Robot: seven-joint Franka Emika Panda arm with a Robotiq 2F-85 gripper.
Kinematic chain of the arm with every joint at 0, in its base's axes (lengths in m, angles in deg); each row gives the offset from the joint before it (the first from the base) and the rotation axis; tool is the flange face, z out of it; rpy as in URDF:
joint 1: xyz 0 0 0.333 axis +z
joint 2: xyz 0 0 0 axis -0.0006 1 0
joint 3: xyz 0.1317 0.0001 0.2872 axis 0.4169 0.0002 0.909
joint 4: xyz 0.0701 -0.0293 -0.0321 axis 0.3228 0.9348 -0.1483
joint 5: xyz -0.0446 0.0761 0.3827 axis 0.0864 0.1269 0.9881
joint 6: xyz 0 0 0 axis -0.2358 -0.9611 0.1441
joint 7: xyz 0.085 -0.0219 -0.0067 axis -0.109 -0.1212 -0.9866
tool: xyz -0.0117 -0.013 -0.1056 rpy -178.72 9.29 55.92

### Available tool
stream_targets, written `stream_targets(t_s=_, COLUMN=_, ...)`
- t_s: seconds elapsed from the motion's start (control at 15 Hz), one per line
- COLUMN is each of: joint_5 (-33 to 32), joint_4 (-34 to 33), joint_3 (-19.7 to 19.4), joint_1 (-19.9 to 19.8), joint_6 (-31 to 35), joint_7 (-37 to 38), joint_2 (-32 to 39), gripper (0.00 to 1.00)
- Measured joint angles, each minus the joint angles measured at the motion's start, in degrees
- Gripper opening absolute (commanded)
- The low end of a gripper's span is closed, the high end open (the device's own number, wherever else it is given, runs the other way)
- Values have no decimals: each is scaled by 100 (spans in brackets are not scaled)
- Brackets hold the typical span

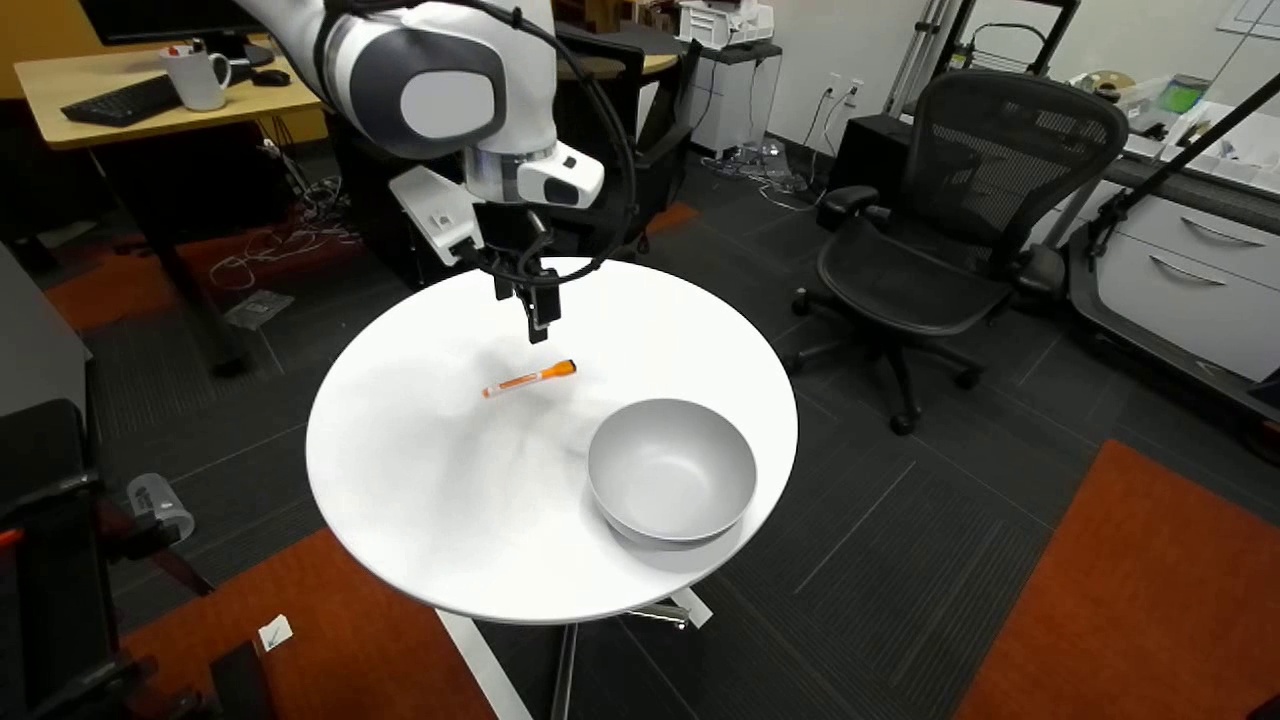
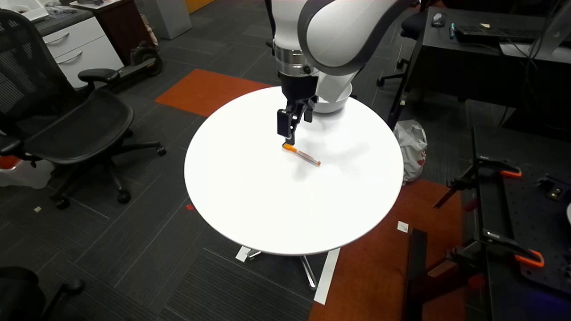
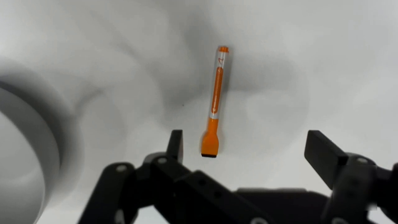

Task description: Move the orange marker to the right

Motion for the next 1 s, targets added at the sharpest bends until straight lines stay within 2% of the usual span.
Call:
stream_targets(t_s=0.4, joint_5=233, joint_4=-469, joint_3=-1, joint_1=-115, joint_6=-9, joint_7=0, joint_2=595, gripper=100)
stream_targets(t_s=1.0, joint_5=278, joint_4=-763, joint_3=-1, joint_1=-136, joint_6=-108, joint_7=0, joint_2=1036, gripper=100)
